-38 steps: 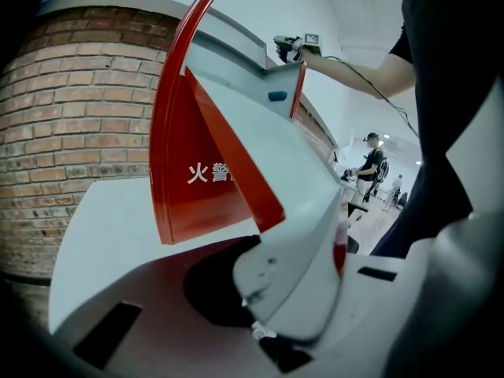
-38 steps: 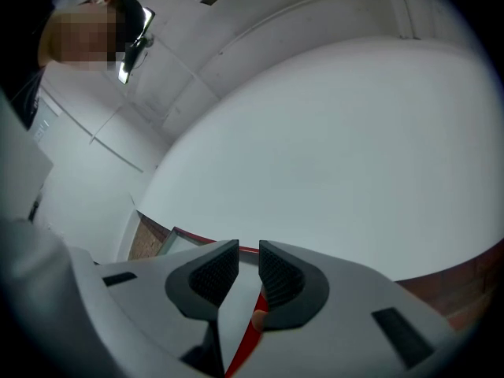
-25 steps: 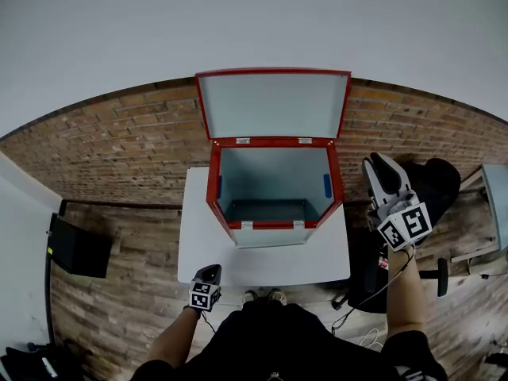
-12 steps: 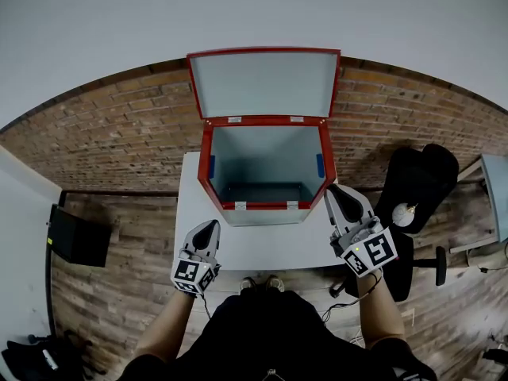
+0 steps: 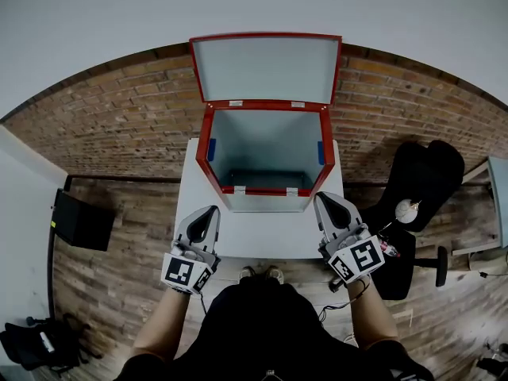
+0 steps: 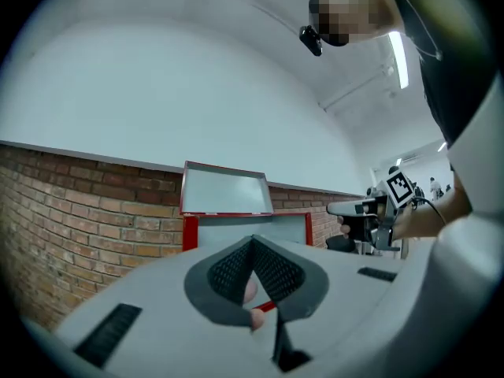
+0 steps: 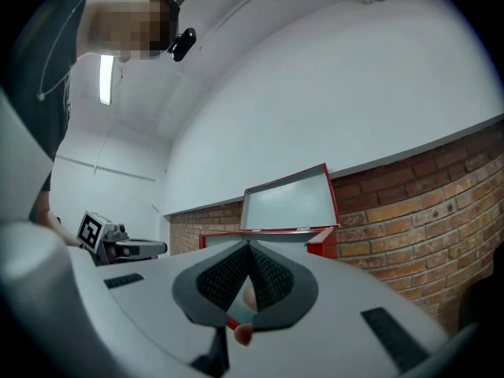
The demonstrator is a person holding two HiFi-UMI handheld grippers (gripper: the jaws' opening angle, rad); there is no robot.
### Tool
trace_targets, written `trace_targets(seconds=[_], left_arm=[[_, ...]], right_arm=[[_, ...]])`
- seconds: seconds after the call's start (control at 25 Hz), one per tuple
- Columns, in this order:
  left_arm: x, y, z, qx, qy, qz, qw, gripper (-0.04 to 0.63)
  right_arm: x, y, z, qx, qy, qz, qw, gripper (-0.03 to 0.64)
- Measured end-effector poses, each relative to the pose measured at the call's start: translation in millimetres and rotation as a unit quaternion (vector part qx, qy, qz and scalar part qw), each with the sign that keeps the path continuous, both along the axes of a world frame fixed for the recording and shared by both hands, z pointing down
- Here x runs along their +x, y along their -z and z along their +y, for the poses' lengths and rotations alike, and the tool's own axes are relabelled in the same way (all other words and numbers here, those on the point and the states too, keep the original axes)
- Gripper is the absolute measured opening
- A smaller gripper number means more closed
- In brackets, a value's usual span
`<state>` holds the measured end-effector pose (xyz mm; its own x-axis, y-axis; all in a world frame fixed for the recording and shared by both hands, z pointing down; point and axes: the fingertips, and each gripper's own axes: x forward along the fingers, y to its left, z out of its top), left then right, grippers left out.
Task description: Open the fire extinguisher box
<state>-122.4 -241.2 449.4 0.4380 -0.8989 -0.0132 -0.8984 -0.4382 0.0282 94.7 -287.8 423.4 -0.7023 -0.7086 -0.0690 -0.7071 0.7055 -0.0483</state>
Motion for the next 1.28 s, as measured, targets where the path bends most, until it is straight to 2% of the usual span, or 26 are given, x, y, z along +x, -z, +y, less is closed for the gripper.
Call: trace_targets(seconds=[0.28,0.48,0.64,0.8,1.0,1.28], left_arm=[[1,-13,46,-0.005,0.004,-0.017,0.9998,0.048],[-11,-7,98,0.01,-0.004,-0.004,0.9999,0.048],[-21,-5,169,0.015,-0.007,0.021,0.9996,0.048],[-32,-13,259,0.019,-0.005,0.013,0.9997,0.048],[-33,-19,347,-0.003,-0.029,0.022,0.9993,0.048],[-10,-2,414,0.004,-0.043,0.024,0.9988,0.047]], right_arm=[[-20,-20,45,-0.01,0.021,0.003,1.0,0.02],[-24,-31,101,-0.025,-0.011,0.008,1.0,0.02],[-29,-31,168,-0.031,-0.053,0.01,0.998,0.02],[-44,-52,266,-0.055,-0.077,0.009,0.996,0.02],[-56,-68,372,-0.089,-0.086,0.017,0.992,0.02],[-41,-44,430,-0.066,-0.093,0.02,0.993,0.02]])
